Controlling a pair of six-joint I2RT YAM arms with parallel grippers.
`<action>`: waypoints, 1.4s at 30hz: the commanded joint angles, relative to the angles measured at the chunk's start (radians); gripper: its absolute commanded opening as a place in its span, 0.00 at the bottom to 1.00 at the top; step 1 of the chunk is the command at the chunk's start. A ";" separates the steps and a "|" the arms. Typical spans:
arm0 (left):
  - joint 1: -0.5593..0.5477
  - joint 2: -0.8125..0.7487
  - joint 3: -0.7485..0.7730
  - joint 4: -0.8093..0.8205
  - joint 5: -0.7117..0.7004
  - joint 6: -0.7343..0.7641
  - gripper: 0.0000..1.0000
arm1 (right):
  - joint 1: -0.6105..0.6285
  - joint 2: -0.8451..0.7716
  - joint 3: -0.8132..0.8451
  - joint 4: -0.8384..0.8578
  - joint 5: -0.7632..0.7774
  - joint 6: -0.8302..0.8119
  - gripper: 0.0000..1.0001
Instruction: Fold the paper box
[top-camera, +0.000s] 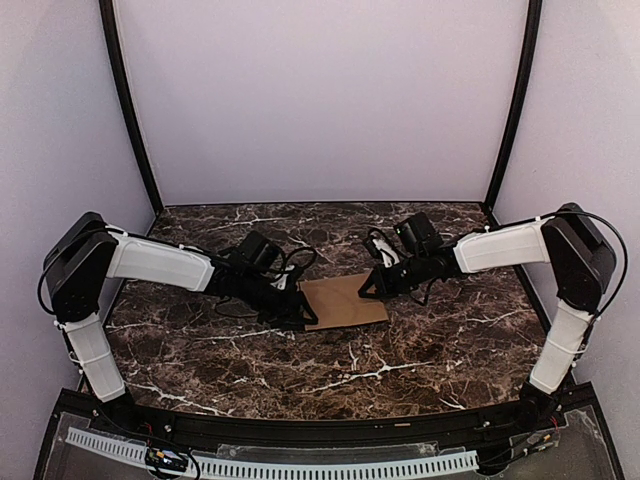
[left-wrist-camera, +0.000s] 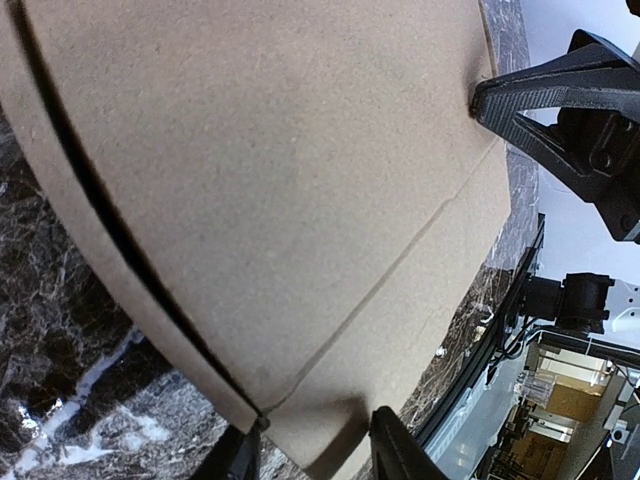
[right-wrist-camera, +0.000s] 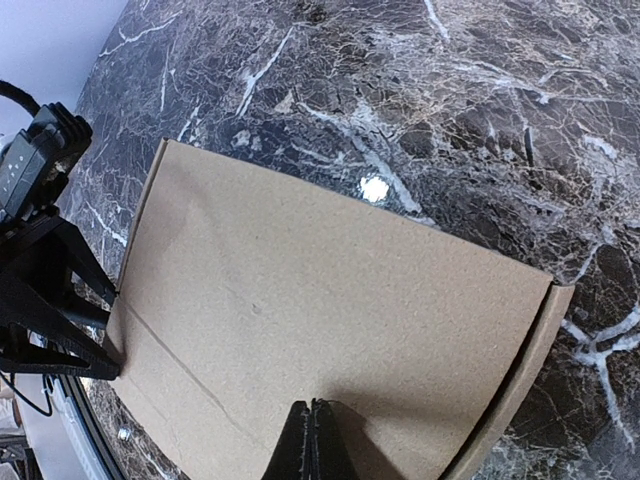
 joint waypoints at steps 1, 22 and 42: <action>-0.002 0.005 -0.018 0.018 0.008 0.000 0.38 | 0.014 0.036 -0.006 -0.044 0.040 0.004 0.00; -0.003 -0.001 0.007 -0.114 -0.078 0.099 0.37 | 0.019 0.040 -0.007 -0.042 0.050 0.007 0.00; -0.003 0.001 0.048 -0.082 -0.033 0.087 0.32 | 0.022 0.040 -0.006 -0.046 0.050 0.008 0.00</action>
